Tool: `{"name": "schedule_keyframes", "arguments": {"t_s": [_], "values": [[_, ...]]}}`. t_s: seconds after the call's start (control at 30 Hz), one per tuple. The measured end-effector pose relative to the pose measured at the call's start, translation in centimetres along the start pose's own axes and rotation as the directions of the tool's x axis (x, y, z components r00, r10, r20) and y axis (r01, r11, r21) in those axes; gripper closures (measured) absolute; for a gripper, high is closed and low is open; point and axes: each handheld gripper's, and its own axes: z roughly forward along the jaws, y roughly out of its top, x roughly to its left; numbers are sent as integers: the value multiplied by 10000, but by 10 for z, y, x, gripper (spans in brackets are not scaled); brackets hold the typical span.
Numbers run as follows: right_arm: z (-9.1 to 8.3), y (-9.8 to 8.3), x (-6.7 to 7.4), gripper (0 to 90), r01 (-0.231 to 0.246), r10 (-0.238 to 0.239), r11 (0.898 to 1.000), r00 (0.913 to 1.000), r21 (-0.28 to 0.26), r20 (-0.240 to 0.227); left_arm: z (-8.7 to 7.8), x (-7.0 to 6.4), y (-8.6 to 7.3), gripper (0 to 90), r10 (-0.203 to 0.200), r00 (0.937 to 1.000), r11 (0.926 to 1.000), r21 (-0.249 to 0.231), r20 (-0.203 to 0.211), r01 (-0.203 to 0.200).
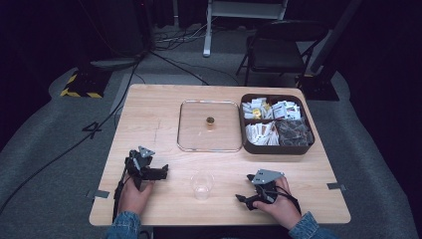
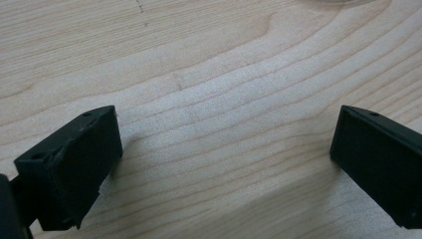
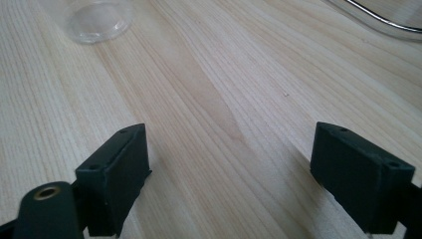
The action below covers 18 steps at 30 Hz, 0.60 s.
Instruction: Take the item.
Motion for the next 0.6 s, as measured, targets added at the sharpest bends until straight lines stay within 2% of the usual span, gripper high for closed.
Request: {"name": "schedule_keyframes", "arguments": {"t_s": [0.1, 0.17, 0.43, 0.6], "values": [[-1, 0, -1, 189, 35, -35, 10000, 10000, -16, -56, 0, 0, 0, 2, 0, 10000, 10000, 0, 1, 0], [-3, 1, -1, 206, -56, 56, 10000, 9996, -9, -273, 0, 0, 0, 2, -3, 10000, 10000, -4, -1, 3], [-11, 7, -2, 199, -122, 115, 9997, 9994, -211, -324, 0, 0, 0, 2, -4, 10000, 10000, 2, -9, 4], [-23, 17, -3, 228, -66, 46, 9995, 9980, -316, -625, 0, 0, 0, 2, -17, 10000, 10000, -10, -6, 17]]}}
